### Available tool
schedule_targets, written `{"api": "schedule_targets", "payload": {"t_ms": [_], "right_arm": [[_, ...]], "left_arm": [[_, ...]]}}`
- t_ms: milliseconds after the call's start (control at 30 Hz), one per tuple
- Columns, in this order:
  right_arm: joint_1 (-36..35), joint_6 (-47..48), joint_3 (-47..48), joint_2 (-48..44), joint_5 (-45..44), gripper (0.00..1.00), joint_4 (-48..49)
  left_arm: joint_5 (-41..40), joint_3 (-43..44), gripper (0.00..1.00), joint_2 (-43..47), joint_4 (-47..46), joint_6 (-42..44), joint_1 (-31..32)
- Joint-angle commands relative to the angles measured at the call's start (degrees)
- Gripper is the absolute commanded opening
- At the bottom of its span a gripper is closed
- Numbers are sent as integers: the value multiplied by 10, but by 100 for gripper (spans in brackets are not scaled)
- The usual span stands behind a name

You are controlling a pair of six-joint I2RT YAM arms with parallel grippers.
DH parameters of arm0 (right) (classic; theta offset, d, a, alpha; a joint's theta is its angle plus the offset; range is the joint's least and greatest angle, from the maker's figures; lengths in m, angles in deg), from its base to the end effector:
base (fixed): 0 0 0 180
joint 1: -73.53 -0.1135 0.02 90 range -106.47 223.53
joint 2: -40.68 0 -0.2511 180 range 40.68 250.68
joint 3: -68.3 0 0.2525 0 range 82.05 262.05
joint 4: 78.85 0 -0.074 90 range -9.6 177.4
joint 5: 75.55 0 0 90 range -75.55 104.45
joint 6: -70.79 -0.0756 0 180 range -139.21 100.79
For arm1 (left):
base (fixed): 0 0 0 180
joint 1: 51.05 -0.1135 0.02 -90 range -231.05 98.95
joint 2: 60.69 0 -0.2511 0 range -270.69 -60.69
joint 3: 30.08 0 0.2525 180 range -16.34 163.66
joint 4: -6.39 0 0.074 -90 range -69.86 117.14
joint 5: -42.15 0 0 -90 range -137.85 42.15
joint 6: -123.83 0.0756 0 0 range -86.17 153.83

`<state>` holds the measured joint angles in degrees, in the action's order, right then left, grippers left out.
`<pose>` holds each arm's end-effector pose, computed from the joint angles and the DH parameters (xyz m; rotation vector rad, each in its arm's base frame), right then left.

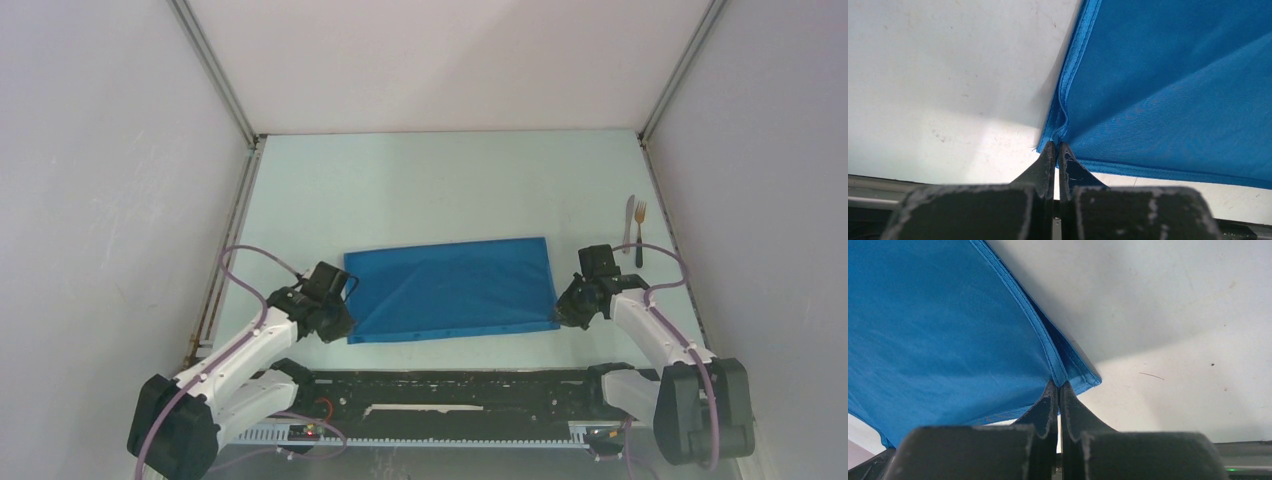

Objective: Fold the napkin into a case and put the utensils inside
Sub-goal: Fold and flatten the napkin at the center of the board.

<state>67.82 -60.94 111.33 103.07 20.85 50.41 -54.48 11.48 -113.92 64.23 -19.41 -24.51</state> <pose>0.1908 0.0275 0.1121 0.8540 2.7170 0.3467 0.1552 -0.0678 0.1239 -0.6719 2.7051 -0.1992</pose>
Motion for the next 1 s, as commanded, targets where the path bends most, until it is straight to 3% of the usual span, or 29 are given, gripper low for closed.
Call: {"api": "schedule_targets", "payload": {"t_ms": [0,967], "right_arm": [[-3,-14,0,-8,-29,0,-17],[-18,-14,0,56,-57,0,9]], "left_arm": [[-10,-1,0,4,23,-21,9],[-11,-25,0,-57,-25,-28,29]]}}
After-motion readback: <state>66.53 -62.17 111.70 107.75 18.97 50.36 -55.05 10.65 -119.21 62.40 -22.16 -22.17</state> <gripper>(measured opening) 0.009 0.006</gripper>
